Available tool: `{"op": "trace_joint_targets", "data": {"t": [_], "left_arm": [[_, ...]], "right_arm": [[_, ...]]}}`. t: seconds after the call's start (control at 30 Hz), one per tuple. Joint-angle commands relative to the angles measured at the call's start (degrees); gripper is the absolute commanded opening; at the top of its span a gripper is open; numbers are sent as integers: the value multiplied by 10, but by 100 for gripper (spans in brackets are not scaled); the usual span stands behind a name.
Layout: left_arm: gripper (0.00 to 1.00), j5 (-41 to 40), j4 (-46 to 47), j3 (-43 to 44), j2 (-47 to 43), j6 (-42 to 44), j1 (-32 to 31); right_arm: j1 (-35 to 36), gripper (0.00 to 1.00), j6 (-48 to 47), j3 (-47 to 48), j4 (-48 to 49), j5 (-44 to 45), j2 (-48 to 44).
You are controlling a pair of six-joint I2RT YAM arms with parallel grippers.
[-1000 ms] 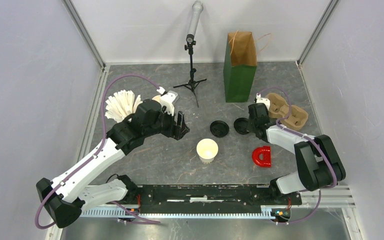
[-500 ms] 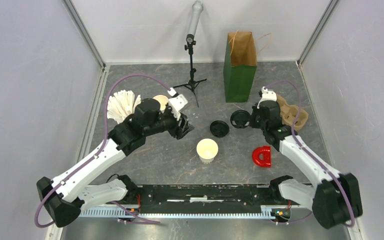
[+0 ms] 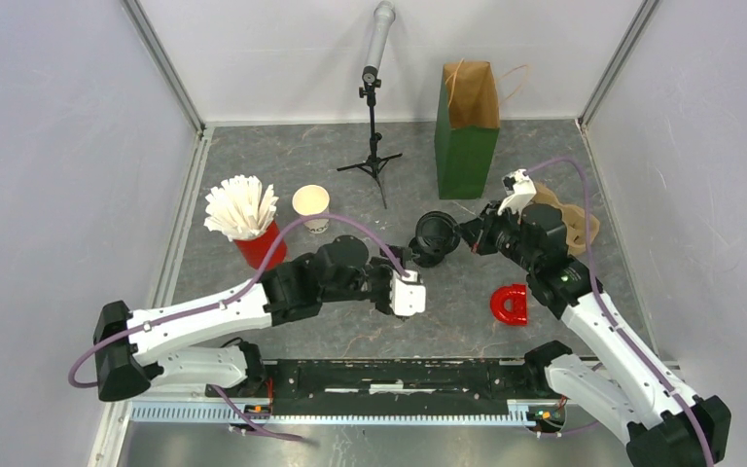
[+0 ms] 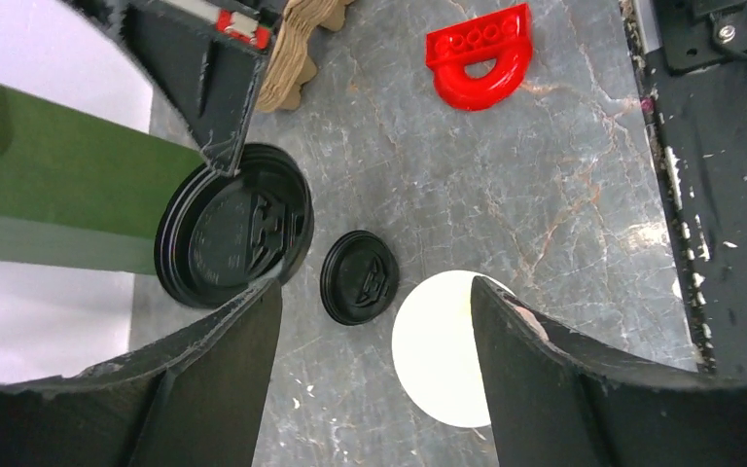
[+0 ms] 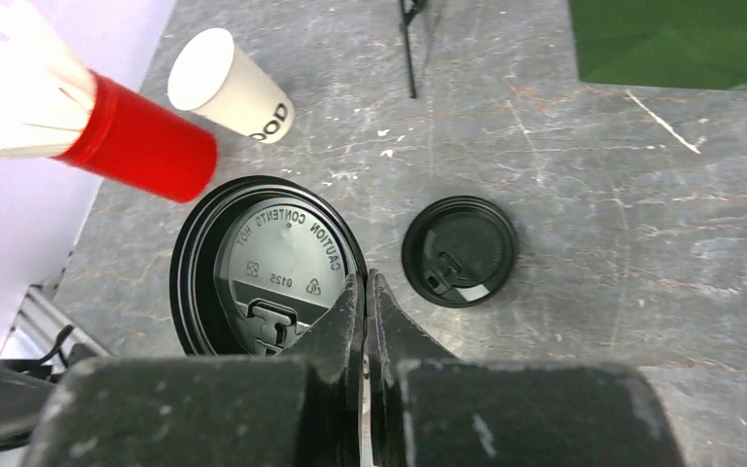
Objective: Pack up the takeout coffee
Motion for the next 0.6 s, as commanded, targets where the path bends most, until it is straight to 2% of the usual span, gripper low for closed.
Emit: {"op": "trace_joint_targets", "data": {"t": [0.0,0.13,0.27,0.57], "left_arm": [[78,-57,68,-7,22,86,-29],[77,-119,98,-7,59,104,-54],[74,-143,102,5,88,119,-66],[64,-208,191,-10,128,166,-81]], "right_arm": [[11,0,29,9,14,-54,-14],[14,0,31,5,11,-56,-24],[15,0,33,1,6,-61,-35],[16,0,37,-18,12,-76,-42]]}}
